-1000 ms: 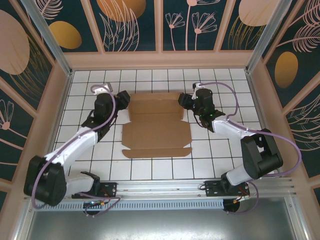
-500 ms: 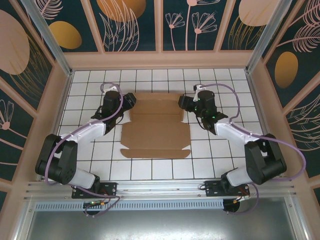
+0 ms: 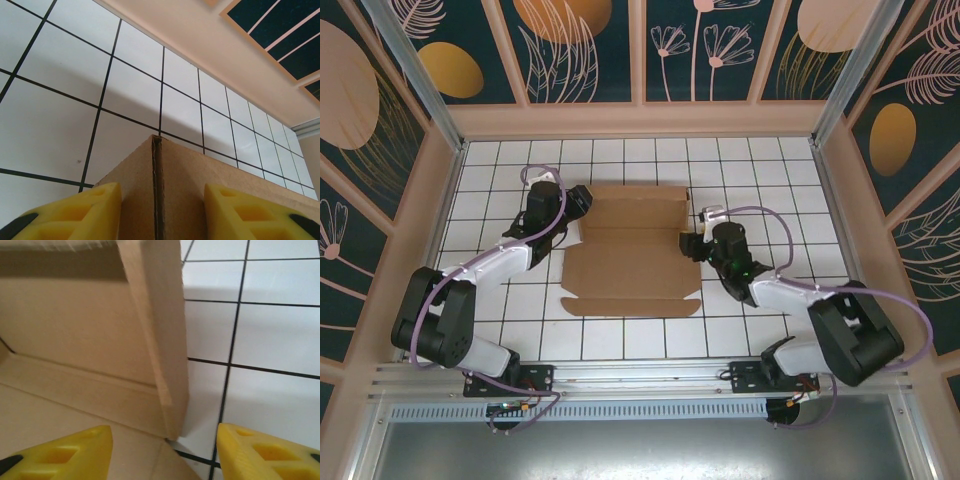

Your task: Fold the paper box

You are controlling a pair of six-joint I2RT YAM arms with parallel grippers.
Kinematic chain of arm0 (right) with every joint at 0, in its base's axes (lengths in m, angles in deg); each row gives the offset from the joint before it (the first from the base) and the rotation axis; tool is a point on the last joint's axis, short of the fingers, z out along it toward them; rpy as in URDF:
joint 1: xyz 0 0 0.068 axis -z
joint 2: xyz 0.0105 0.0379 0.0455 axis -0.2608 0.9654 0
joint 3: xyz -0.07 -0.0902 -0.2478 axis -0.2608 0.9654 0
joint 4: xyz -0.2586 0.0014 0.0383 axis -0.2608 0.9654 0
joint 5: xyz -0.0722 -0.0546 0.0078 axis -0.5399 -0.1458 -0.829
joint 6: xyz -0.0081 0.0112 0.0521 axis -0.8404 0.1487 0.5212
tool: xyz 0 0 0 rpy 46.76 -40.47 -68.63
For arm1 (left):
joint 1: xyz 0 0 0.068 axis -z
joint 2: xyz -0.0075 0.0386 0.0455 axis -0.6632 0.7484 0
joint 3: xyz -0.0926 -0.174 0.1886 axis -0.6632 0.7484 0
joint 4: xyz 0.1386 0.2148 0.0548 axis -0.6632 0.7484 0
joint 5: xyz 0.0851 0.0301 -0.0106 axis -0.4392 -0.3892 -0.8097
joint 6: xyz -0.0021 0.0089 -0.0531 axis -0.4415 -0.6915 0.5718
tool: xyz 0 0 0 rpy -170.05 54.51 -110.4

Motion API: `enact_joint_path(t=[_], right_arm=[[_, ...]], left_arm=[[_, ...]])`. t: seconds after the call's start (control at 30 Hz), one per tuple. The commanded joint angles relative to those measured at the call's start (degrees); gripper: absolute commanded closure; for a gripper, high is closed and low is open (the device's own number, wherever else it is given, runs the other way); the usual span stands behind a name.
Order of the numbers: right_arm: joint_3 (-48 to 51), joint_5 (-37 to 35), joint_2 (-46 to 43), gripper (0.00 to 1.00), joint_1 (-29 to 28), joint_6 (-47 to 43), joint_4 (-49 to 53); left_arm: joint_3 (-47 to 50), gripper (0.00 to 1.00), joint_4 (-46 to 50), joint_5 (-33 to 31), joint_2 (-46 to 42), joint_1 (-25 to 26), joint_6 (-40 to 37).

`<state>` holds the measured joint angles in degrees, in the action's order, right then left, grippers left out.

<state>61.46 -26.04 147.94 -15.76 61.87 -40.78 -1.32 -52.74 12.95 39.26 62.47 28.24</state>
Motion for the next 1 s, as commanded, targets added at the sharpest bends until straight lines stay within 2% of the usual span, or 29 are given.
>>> enact_joint_path(t=[0.0, 0.27, 0.33, 0.53, 0.7, 0.83, 0.97], right_arm=[[-2.8, -4.4, 4.9, 0.41, -0.1, -3.9, -5.1], [-9.1, -2.7, 15.4, 0.49, -0.1, -7.5, -9.5], [-10.3, -3.6, 16.9, 0.54, -0.2, -7.9, -10.4], [-12.9, -6.5, 20.7, 0.77, -0.2, -8.0, -9.9], [-14.0, -13.1, 22.2, 0.86, -1.1, -6.6, -9.3], [-17.4, -22.3, 24.5, 0.98, -3.4, -2.7, -5.4], [-18.9, -29.6, 27.1, 1.0, -5.7, 1.0, -5.0]], left_arm=[[-0.1, 0.54, 3.4, 2.0, 1.7, -0.1, 0.0], [-0.6, 0.55, 3.3, 3.9, 2.9, 0.0, -0.4], [-0.7, 0.55, 3.3, 4.1, 3.1, -0.1, -0.4], [-1.1, 0.55, 3.7, 4.4, 3.1, -0.1, -0.3], [-0.8, 0.56, 3.0, 5.4, 3.0, -0.1, 1.4], [0.1, 0.56, 2.0, 5.6, 3.1, -0.1, 3.1], [0.7, 0.56, 1.1, 6.0, 3.5, -0.1, 4.4]])
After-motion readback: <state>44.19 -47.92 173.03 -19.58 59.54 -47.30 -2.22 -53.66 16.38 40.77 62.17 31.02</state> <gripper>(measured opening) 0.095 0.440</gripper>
